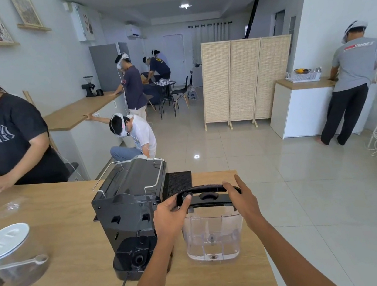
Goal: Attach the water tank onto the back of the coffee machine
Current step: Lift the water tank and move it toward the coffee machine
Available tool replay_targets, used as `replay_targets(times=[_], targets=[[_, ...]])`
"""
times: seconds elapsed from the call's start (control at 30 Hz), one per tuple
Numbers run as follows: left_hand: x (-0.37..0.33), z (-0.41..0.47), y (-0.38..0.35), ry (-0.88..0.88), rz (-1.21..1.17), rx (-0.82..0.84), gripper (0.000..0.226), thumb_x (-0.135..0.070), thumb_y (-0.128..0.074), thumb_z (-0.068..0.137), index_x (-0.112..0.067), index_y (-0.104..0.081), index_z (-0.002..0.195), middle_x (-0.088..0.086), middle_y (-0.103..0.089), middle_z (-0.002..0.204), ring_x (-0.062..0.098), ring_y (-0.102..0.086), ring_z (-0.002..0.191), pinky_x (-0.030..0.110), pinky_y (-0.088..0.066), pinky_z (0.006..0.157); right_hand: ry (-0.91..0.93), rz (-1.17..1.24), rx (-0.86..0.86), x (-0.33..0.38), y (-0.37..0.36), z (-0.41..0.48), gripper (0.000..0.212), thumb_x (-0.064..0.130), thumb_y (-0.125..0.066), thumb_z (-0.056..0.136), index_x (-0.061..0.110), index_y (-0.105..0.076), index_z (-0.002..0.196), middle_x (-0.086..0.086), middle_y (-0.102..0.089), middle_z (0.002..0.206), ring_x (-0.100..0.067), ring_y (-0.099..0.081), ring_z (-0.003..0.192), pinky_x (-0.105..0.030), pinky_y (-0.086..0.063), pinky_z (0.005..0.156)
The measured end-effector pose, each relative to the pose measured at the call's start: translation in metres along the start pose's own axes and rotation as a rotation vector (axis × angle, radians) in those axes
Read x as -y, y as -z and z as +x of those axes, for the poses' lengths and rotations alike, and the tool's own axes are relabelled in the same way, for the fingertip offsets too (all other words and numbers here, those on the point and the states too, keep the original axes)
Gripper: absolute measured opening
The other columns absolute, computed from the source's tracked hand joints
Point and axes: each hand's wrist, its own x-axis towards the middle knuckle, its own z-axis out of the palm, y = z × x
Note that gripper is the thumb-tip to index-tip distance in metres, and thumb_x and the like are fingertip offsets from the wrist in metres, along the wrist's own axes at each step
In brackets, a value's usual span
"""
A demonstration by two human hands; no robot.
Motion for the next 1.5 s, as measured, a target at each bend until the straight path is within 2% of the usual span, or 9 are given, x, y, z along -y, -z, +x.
replay_targets(times=[0.13, 0.3, 0.5, 0.73, 0.87, 1.0, 1.1, 1.3, 1.5], targets=[[-0.011, -0.001, 0.001, 0.114, 0.010, 0.097, 0.065, -0.062, -0.063, 0.085, -0.027, -0.056, 0.139, 0.000, -0.059, 0.141, 0.019, -0.053, 0.132, 0.030, -0.039, 0.103, 0.017, -0.015, 0.032, -0.006, 0.001, 0.001, 0.093, 0.079, -0.051, 0.069, 0.049, -0.025, 0.153, -0.001, -0.059, 0.132, -0.022, -0.050, 0.101, -0.047, -0.044, 0.106], [-0.016, 0.002, -0.008, 0.179, -0.062, 0.135, 0.071, -0.066, -0.057, 0.086, -0.032, -0.044, 0.147, 0.004, -0.045, 0.154, 0.024, -0.039, 0.143, 0.039, -0.033, 0.113, 0.065, -0.041, 0.045, -0.008, 0.004, -0.002, 0.087, 0.076, -0.051, 0.078, 0.049, -0.021, 0.154, -0.001, -0.046, 0.154, -0.023, -0.052, 0.117, -0.047, -0.040, 0.112], [-0.014, 0.005, -0.011, 0.225, -0.096, 0.161, 0.063, -0.056, -0.061, 0.089, -0.034, -0.044, 0.147, 0.004, -0.042, 0.155, 0.026, -0.037, 0.143, 0.041, -0.033, 0.112, 0.106, -0.039, 0.125, -0.014, 0.012, -0.004, 0.079, 0.059, -0.056, 0.091, 0.043, -0.015, 0.157, 0.008, -0.026, 0.164, -0.023, -0.030, 0.148, -0.042, -0.028, 0.116], [0.002, -0.006, -0.003, 0.187, -0.035, 0.273, 0.066, -0.033, -0.066, 0.092, -0.042, -0.035, 0.150, -0.011, -0.047, 0.142, 0.010, -0.053, 0.116, 0.030, -0.044, 0.101, 0.205, -0.135, 0.206, -0.041, 0.017, -0.014, 0.096, 0.068, -0.058, 0.081, 0.042, -0.007, 0.158, 0.014, -0.024, 0.163, -0.018, -0.031, 0.148, -0.038, -0.030, 0.117], [0.005, -0.010, 0.000, 0.195, 0.082, 0.333, 0.077, -0.038, -0.070, 0.087, -0.051, -0.026, 0.149, -0.007, -0.062, 0.101, 0.012, -0.056, 0.083, 0.021, -0.047, 0.075, 0.262, -0.183, 0.208, -0.054, 0.015, -0.016, 0.094, 0.060, -0.060, 0.086, 0.042, -0.002, 0.158, 0.028, -0.028, 0.151, -0.018, -0.042, 0.141, -0.039, -0.036, 0.115], [0.003, -0.013, 0.005, 0.163, 0.147, 0.371, 0.085, -0.066, -0.068, 0.075, -0.067, -0.017, 0.143, -0.004, -0.047, 0.152, 0.028, -0.053, 0.127, 0.052, -0.037, 0.112, 0.328, -0.223, 0.190, -0.058, 0.014, -0.014, 0.089, 0.062, -0.058, 0.087, 0.048, -0.002, 0.156, 0.049, -0.025, 0.133, -0.010, -0.058, 0.112, -0.035, -0.046, 0.106], [0.000, -0.018, 0.007, 0.102, 0.211, 0.410, 0.092, -0.069, -0.068, 0.075, -0.063, -0.011, 0.146, 0.008, -0.041, 0.156, 0.038, -0.039, 0.139, 0.056, -0.035, 0.113, 0.386, -0.260, 0.170, -0.062, 0.015, -0.014, 0.084, 0.063, -0.053, 0.088, 0.052, -0.002, 0.154, 0.037, -0.047, 0.109, 0.008, -0.044, 0.070, -0.012, -0.044, 0.073], [0.005, -0.021, 0.002, 0.028, 0.256, 0.389, 0.111, -0.086, -0.064, 0.057, -0.061, -0.003, 0.147, -0.007, -0.043, 0.154, 0.024, -0.039, 0.141, 0.058, -0.039, 0.110, 0.441, -0.282, 0.172, -0.068, 0.016, -0.009, 0.098, 0.064, -0.066, 0.081, 0.049, -0.005, 0.156, 0.025, -0.050, 0.142, -0.001, -0.057, 0.118, -0.026, -0.049, 0.098], [-0.003, -0.021, 0.001, 0.066, 0.312, 0.359, 0.107, -0.066, -0.070, 0.068, -0.049, -0.008, 0.153, 0.032, -0.050, 0.137, 0.057, -0.041, 0.124, 0.066, -0.040, 0.098, 0.487, -0.347, 0.195, -0.072, 0.020, -0.003, 0.110, 0.041, -0.083, 0.075, 0.036, -0.011, 0.158, 0.011, -0.060, 0.128, 0.018, -0.052, 0.084, -0.006, -0.043, 0.075]])
